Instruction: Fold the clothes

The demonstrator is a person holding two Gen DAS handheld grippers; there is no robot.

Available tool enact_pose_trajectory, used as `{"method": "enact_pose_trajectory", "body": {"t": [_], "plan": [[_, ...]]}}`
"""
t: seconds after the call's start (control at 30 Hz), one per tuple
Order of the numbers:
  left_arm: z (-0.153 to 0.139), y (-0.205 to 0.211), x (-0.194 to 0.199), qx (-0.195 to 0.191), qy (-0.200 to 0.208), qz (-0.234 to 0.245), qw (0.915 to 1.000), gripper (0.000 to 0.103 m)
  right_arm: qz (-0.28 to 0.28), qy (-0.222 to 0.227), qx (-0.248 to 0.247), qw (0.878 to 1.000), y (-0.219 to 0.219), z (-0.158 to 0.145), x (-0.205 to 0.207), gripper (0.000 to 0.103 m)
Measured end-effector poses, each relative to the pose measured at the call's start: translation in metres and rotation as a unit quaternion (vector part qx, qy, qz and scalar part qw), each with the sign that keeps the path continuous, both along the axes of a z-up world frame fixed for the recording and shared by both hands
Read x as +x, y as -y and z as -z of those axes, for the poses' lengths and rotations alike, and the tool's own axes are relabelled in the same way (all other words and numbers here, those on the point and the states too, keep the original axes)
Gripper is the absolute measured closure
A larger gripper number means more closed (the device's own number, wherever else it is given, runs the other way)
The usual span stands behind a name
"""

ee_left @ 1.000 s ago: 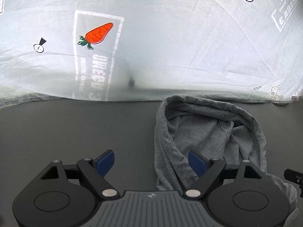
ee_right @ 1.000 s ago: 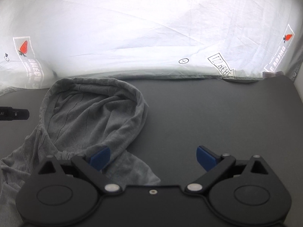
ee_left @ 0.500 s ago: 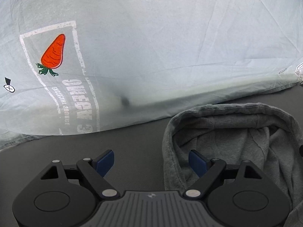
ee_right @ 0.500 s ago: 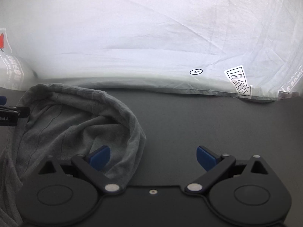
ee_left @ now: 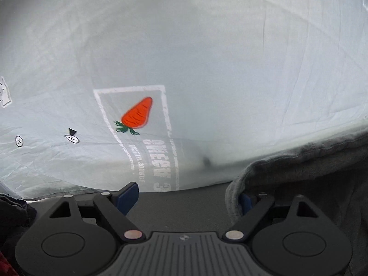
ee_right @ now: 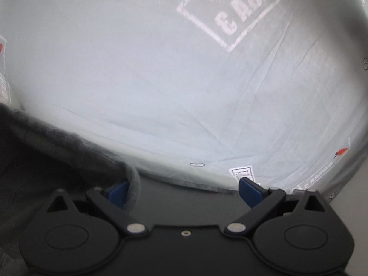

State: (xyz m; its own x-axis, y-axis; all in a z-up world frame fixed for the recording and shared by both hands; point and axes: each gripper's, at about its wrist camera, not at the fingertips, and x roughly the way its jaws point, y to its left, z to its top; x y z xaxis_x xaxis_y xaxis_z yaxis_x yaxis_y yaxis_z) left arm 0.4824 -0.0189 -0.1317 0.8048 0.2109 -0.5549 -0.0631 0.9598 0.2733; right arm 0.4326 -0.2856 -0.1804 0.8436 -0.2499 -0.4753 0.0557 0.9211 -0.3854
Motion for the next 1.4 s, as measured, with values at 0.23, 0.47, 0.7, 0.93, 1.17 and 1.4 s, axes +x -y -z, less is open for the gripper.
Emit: {"method": "enact_pose_trajectory", "body": {"t": [0.23,0.47,0.7,0.93,1.17,1.4], "plan": [[-0.066,-0.007,-0.101,-0.026,0.073,-0.012,0.9969,0.016,0.011,0.087,-0.046,0.995,-0.01,-0.044,-0.093,0.004],[-0.081,-0.001,-0.187,0.021,0.106,0.02,0.9939,0.016,0.017,0.126,-0.07,0.989,-0.017,-0.062,-0.177,0.004],[-0.066,-0.005,-0.248,-0.004,0.073,0.025,0.997,0.016,0.024,0.1,-0.069,0.992,-0.016,-0.05,-0.24,0.004],[0.02,-0.007,-0.269,0.004,-0.064,0.074,0.9953,0.017,0.015,-0.014,-0.054,0.998,-0.015,0.021,-0.252,0.004],[0.051,-0.015,-0.276,-0.007,-0.132,0.095,0.9867,0.015,-0.027,-0.105,-0.074,0.991,-0.024,0.072,-0.272,0.004],[0.025,-0.035,-0.296,-0.051,-0.121,0.127,0.9831,0.008,-0.064,-0.097,0.009,0.993,-0.017,0.038,-0.289,0.004]]}}
